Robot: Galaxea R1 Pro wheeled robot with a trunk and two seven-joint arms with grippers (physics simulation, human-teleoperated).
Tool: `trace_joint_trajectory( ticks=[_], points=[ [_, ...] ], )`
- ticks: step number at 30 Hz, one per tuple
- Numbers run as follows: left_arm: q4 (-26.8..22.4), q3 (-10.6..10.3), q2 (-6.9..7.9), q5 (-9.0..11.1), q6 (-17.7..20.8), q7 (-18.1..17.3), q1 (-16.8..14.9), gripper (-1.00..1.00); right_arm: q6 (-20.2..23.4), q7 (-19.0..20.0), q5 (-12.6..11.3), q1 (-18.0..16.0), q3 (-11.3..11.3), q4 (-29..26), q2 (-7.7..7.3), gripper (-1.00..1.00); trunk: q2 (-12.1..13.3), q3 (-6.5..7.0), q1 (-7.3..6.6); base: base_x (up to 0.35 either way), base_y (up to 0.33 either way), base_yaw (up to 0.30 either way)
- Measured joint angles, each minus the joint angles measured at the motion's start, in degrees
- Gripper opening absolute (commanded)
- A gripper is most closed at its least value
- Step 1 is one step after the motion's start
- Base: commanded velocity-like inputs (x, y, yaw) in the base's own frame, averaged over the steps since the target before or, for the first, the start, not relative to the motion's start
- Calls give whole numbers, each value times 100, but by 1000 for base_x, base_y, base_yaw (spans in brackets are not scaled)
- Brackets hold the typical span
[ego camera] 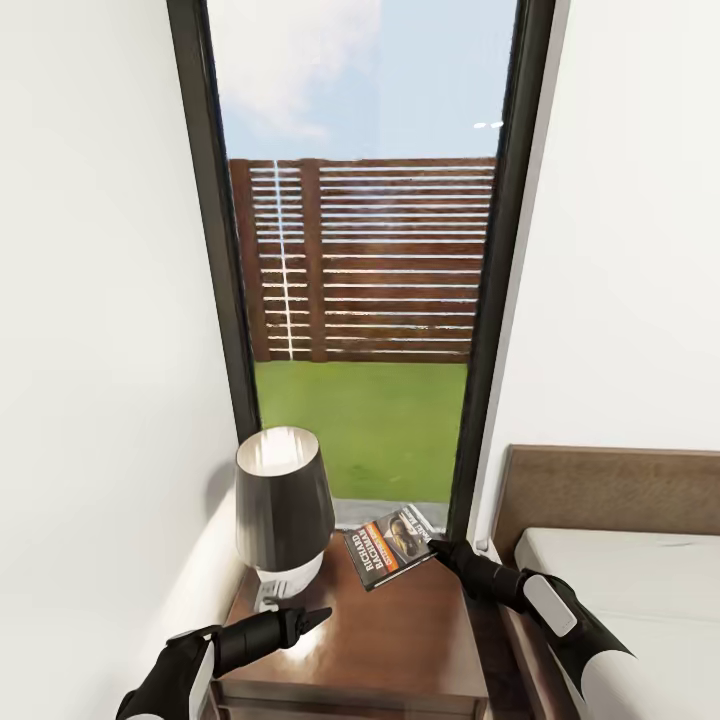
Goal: In the bedroom, move the book from the bed onto either nightstand, and place the two sandals side by side next to the bed.
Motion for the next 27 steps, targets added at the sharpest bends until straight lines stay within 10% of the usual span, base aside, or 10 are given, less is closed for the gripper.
trace_joint_trajectory(
  ticks=[7,13,20,27],
  points=[
    [3,-7,0,1,30,-81,-4,100,0,0,-2,-1,1,0,0,-100,-281,-126,154,0,0,0],
    [-133,-7,71,301,128,-866,-2,100,2,0,-7,1,1,0,0,-100,-403,-180,220,0,0,0],
    [-2074,-181,125,834,1585,-1751,-1,100,1,0,8,0,2,0,0,-100,-403,-180,220,0,0,0],
    [-2383,-504,119,844,1736,-1957,46,100,2,0,10,1,1,0,5,-100,-403,-180,220,0,0,0]
  ],
)
